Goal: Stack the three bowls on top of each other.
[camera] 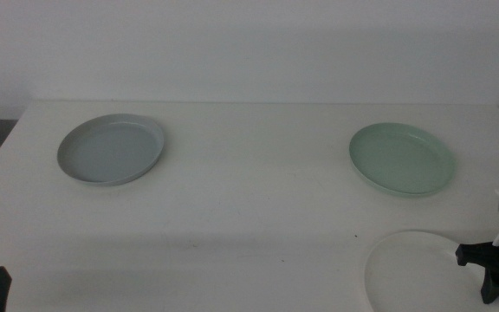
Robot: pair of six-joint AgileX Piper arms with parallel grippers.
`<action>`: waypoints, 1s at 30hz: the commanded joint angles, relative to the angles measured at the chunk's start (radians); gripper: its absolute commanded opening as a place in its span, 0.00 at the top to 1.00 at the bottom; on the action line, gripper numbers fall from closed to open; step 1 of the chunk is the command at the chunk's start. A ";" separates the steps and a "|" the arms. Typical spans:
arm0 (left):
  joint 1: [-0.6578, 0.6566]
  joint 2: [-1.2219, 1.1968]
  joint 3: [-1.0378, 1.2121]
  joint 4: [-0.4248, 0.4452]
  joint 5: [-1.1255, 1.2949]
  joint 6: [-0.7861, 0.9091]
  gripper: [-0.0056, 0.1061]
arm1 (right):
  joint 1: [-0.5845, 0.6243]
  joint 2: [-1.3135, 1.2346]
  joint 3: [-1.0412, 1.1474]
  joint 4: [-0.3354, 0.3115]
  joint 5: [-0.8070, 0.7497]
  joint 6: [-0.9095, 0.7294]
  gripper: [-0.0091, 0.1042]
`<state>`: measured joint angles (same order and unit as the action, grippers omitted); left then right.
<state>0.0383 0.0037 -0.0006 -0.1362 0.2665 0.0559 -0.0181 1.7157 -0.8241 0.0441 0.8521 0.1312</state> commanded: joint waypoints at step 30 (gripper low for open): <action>0.001 -0.004 0.001 0.004 -0.012 -0.001 0.11 | 0.248 0.120 -0.573 0.304 0.170 -0.121 0.94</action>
<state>0.0383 0.0037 -0.0006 -0.1362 0.2665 0.0559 0.2073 1.7968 -1.3468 0.3393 1.0196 0.0000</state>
